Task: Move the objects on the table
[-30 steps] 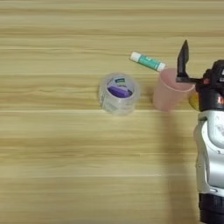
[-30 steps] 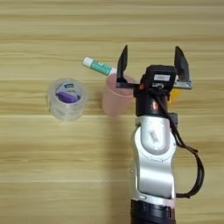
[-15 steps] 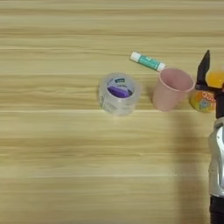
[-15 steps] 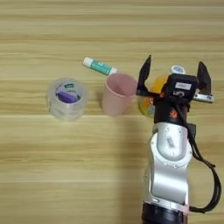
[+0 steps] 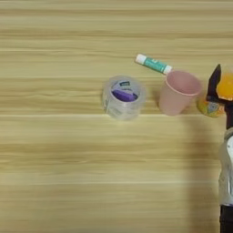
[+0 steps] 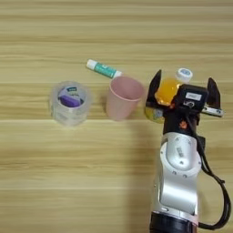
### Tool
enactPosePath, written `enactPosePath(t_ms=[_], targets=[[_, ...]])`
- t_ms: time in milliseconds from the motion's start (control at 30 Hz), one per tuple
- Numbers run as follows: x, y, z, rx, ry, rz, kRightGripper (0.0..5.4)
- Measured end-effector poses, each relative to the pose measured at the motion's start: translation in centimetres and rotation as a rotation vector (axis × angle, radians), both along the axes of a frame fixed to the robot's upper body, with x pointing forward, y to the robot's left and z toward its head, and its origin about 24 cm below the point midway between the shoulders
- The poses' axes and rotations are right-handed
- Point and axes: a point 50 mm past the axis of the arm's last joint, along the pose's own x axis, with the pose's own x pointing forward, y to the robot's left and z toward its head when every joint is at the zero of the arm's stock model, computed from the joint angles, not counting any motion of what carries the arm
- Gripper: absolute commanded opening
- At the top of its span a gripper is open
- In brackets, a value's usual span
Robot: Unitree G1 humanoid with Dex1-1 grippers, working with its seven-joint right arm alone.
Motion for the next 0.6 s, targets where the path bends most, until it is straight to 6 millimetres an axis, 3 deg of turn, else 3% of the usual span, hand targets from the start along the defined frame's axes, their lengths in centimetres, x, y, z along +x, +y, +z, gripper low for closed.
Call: enactPosePath(t_ms=[600], targets=[[0.2, -1.4, -1.6, 0.041, 0.081, -0.037, 5.37]])
